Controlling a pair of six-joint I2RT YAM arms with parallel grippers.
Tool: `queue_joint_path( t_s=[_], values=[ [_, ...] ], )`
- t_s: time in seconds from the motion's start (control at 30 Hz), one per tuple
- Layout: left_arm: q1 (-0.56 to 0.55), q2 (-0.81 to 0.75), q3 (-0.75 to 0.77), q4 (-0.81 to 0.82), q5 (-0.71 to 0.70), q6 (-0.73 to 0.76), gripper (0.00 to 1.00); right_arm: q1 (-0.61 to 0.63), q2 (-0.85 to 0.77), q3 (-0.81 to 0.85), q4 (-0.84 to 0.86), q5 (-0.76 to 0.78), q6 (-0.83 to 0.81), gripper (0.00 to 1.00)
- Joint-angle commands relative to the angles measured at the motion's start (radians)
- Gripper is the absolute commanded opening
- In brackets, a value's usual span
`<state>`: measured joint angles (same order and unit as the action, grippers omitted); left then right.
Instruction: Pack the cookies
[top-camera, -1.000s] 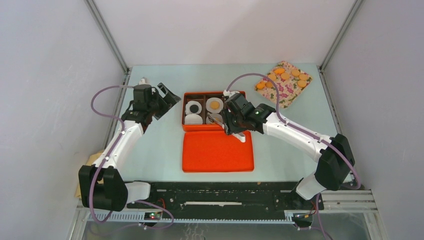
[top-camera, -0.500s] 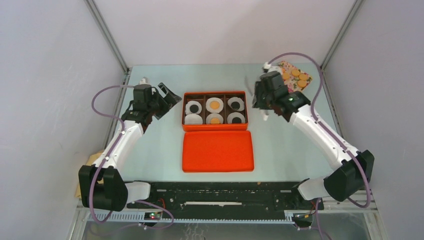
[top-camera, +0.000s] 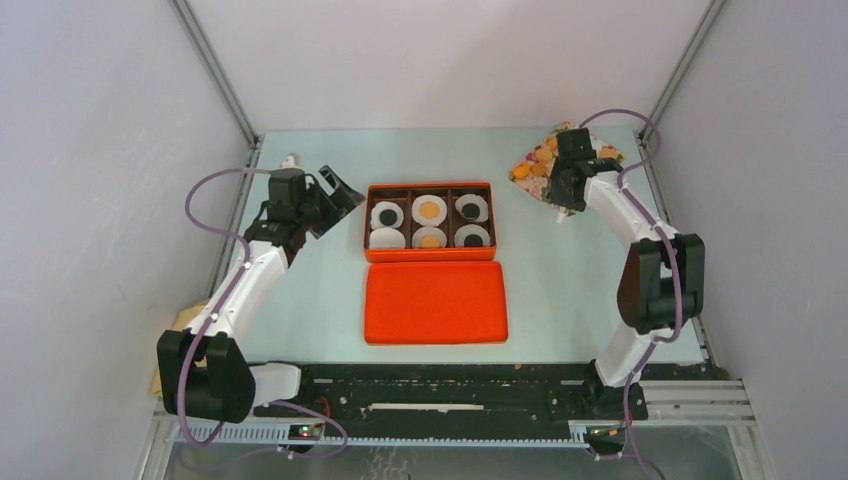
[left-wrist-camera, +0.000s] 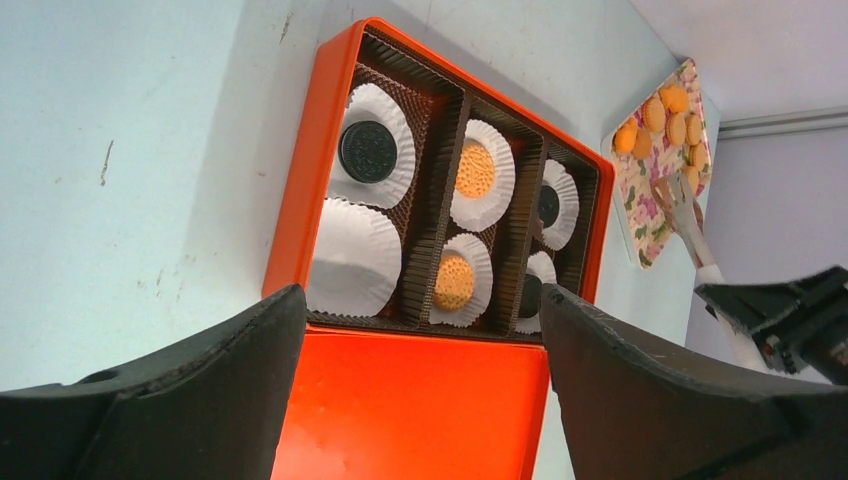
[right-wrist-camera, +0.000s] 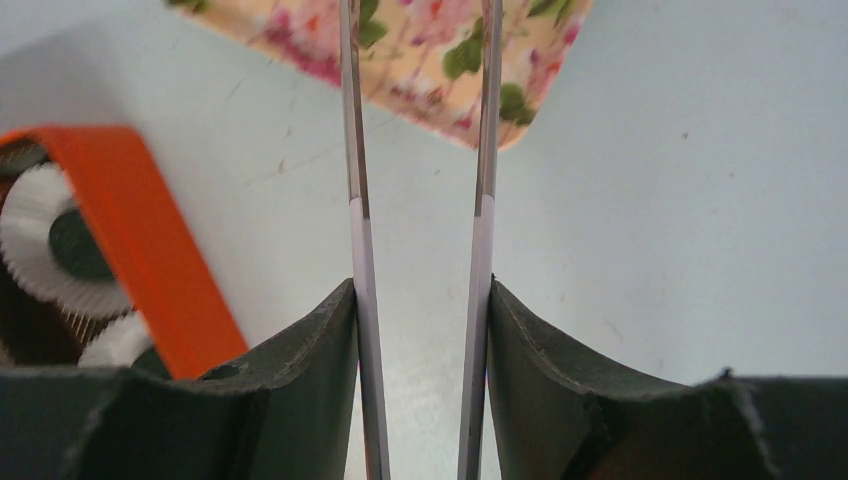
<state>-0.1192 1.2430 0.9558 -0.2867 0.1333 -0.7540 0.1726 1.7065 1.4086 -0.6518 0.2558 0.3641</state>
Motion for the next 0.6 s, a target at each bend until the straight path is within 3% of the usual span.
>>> queue_joint_path(
  t_s=[0.0,0.57],
  values=[
    [-0.009,-0.006,0.017,0.018,-0.015,0.028,0.91,-0.070,0.089,0.118,0.066,-0.032,-0.004,0.52],
    [-0.008,0.031,0.025,0.015,-0.035,0.037,0.91,-0.128,0.413,0.395,0.060,-0.042,-0.006,0.51]
  ],
)
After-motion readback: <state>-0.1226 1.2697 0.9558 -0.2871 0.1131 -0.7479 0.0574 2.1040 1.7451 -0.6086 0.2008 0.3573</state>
